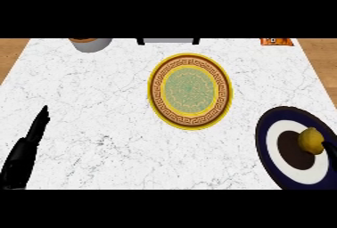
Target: Pick the lemon from the plate and place it in the plate
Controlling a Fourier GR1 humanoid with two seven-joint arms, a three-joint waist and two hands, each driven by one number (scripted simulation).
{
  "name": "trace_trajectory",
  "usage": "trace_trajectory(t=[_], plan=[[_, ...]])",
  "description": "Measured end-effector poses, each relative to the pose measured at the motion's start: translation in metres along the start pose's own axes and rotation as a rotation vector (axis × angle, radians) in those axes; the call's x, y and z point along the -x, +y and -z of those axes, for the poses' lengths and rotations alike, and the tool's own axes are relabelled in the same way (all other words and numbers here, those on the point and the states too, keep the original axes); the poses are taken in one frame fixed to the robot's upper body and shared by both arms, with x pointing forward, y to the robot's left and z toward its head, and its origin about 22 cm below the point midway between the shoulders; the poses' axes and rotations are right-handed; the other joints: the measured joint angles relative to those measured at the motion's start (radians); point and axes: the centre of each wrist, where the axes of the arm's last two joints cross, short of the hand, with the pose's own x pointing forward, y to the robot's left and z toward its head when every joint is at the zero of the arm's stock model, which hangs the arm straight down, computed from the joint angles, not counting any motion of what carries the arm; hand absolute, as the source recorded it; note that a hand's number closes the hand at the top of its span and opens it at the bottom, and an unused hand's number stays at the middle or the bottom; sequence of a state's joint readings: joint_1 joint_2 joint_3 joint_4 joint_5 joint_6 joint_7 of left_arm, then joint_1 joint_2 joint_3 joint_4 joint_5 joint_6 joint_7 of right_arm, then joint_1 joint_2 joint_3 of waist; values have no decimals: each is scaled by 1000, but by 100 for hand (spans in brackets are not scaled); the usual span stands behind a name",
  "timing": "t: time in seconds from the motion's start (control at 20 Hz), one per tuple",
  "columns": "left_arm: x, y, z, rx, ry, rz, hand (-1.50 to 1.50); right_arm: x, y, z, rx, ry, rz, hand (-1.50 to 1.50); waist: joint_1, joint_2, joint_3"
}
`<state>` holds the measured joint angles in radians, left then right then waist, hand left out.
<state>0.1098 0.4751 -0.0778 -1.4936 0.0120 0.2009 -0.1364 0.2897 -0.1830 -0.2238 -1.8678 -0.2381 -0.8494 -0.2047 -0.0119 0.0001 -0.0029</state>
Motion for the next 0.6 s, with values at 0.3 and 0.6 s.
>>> trace_trajectory(t=[0.3,0.6], plan=[[-1,2,4,8,-10,2,0,-13,-31,8,-133,156,-235,-150,12,4,-1],[-4,3,4,13,-14,5,0,-34,-34,35,-225,314,-384,-150,19,3,1]])
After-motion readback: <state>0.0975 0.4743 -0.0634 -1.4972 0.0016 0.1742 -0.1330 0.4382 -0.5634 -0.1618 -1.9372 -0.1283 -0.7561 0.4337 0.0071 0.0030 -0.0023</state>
